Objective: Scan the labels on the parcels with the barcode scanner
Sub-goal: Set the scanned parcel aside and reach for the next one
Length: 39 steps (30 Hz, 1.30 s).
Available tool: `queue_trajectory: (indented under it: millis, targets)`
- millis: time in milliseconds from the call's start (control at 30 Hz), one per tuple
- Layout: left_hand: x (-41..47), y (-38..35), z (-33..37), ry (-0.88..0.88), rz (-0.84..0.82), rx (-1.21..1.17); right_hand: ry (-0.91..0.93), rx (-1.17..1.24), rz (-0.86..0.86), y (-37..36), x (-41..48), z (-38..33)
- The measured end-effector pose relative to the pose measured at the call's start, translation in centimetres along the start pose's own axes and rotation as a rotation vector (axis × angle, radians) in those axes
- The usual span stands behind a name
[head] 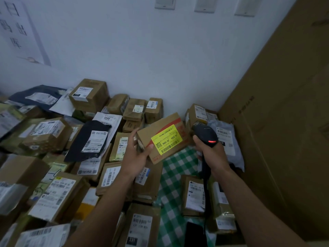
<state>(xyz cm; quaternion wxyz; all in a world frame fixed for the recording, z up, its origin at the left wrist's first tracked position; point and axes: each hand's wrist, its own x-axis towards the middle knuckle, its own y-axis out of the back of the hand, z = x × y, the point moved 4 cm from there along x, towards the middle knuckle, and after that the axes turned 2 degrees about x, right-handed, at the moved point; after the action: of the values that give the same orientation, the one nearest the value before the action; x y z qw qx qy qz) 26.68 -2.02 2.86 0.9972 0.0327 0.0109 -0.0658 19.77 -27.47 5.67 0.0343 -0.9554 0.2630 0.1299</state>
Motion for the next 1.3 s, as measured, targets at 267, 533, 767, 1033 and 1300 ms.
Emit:
queue_trajectory:
  millis: [267, 533, 767, 1033, 1300]
  targets:
    - [5.5, -0.4, -0.1, -0.112, 0.078, 0.192, 0.034, -0.377, -0.338, -2.0, -2.4, -0.2]
    - [8.8, 0.2, -1.2, -0.114, 0.084, 0.281, 0.046, -0.547, -0.37, -2.7, -2.7, -0.3]
    - [8.6, -0.1, -1.7, -0.097, 0.085, 0.324, 0.023, -0.563, -0.391, -3.0, -3.0, -0.7]
    - [9.0, 0.0, -1.9, -0.1, 0.092, 0.324, 0.013, -0.542, -0.404, -3.2, -2.3, -0.6]
    - [7.4, -2.2, -4.2, 0.034, 0.094, 0.418, -0.065, -0.384, -0.337, -1.9, -0.4, 0.5]
